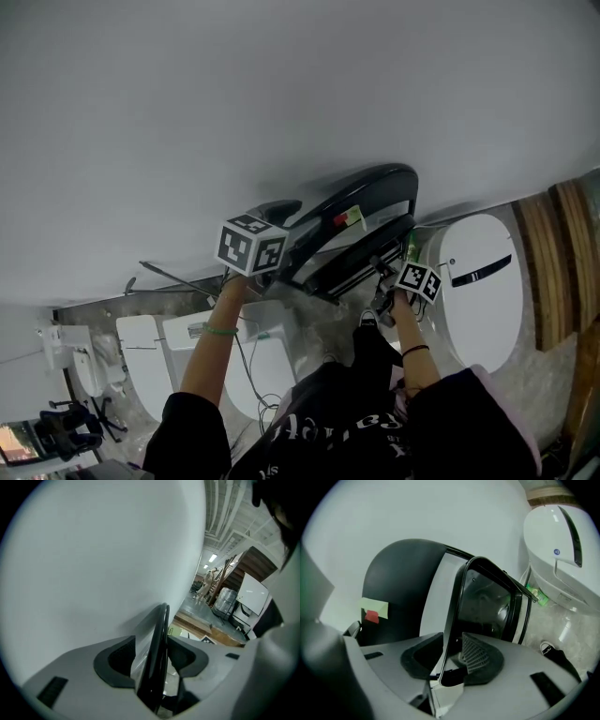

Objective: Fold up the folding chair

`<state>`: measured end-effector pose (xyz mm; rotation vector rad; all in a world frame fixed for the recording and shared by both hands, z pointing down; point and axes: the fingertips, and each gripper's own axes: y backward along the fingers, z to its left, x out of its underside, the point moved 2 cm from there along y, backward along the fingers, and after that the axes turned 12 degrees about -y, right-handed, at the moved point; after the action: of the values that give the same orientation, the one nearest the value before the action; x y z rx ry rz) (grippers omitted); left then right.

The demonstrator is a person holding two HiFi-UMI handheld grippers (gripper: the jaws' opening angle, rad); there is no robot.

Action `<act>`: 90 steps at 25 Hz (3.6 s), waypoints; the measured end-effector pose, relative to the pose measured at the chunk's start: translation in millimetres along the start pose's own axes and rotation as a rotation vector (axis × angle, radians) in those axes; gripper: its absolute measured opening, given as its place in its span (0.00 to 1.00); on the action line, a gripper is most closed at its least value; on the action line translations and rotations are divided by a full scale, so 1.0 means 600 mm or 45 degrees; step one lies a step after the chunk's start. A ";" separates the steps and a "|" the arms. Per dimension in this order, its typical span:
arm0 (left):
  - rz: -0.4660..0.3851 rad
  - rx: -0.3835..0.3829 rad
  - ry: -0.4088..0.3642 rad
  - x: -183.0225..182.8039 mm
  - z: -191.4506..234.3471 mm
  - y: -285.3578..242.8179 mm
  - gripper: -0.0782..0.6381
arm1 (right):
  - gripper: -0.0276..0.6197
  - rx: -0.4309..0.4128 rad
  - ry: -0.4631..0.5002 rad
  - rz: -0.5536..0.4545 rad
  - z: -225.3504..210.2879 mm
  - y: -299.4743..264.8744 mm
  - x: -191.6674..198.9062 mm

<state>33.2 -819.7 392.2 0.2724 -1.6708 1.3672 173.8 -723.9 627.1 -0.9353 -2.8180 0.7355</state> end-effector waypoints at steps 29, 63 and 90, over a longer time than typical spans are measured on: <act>-0.243 0.022 0.191 0.245 -0.288 0.287 0.11 | 0.13 -0.189 0.659 -0.059 0.175 0.224 0.388; -0.350 -0.109 0.558 0.400 -0.858 0.370 0.11 | 0.06 -0.195 0.862 0.063 -0.021 0.702 0.619; -0.352 0.006 0.387 0.620 -1.008 0.624 0.12 | 0.06 -0.178 0.843 -0.124 -0.089 0.782 0.957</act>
<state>-112.2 -30.4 397.6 0.2723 -1.3247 1.1424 -24.9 -40.2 414.2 -0.8496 -2.3168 0.1622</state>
